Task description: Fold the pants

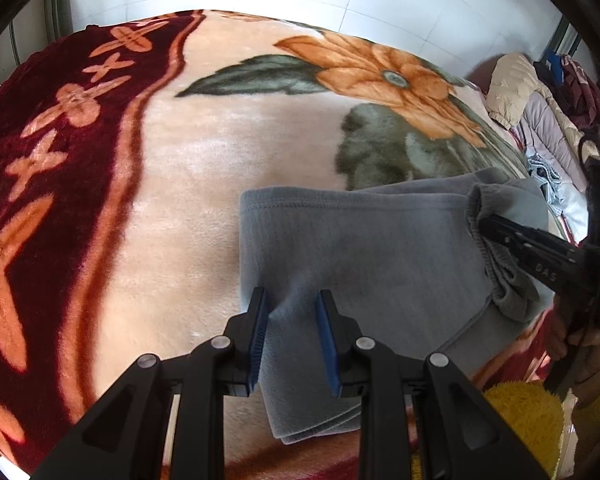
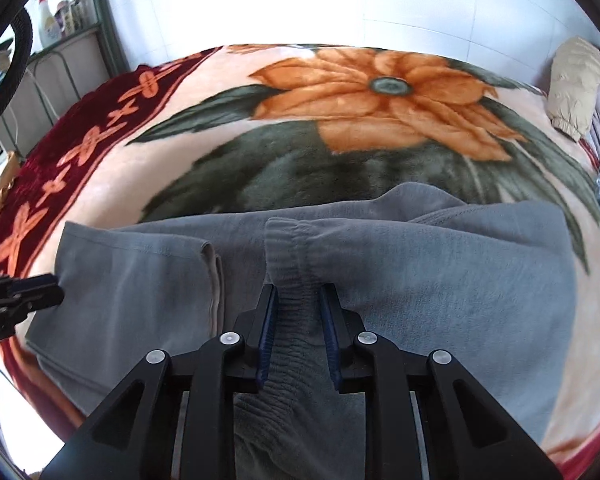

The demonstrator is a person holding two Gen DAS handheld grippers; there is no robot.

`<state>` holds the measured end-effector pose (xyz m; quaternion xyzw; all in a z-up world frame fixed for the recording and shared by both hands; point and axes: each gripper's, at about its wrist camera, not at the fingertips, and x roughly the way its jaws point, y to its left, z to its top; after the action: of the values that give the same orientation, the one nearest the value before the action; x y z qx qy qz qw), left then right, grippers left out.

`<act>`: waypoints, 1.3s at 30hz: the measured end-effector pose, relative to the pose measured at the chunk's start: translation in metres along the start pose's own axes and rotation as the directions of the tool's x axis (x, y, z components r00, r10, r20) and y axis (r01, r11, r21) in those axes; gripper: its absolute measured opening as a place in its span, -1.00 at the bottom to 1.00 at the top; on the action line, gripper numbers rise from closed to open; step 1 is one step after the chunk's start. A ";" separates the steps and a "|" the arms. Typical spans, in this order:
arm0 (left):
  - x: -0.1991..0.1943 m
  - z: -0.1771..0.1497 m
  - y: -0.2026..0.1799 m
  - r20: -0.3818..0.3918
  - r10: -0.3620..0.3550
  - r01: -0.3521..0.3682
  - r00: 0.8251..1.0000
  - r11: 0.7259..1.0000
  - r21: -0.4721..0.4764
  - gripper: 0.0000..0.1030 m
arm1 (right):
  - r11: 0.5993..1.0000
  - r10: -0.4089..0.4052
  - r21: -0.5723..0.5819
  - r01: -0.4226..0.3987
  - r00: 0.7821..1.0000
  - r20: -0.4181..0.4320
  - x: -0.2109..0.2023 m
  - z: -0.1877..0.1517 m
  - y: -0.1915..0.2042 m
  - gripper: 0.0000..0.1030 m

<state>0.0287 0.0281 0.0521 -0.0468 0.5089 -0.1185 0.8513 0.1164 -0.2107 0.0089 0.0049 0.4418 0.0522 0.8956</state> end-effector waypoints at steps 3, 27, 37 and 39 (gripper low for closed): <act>0.000 0.000 0.001 0.001 -0.008 0.008 1.000 1.000 -0.006 -0.50 | 1.000 0.002 0.006 -0.002 1.000 0.006 0.000 -0.001 0.000 -0.55; -0.035 -0.004 0.016 0.033 0.039 -0.038 0.999 0.999 -0.037 -0.50 | 0.894 -0.161 0.424 0.148 0.987 -0.005 -0.078 -0.055 -0.141 0.10; -0.042 -0.002 0.028 0.025 0.065 -0.063 0.998 0.995 -0.081 -0.50 | 0.870 0.065 0.491 -0.044 0.998 -0.026 -0.041 -0.073 -0.158 0.14; -0.044 -0.004 0.028 0.027 0.064 -0.062 0.998 0.995 -0.077 -0.50 | 0.871 0.071 0.488 -0.053 0.997 -0.019 -0.046 -0.071 -0.156 -0.25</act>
<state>0.0100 0.0659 0.0822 -0.0649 0.5017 -0.0713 0.8596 0.0463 -0.3725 -0.0071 0.2431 0.4563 -0.0321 0.8553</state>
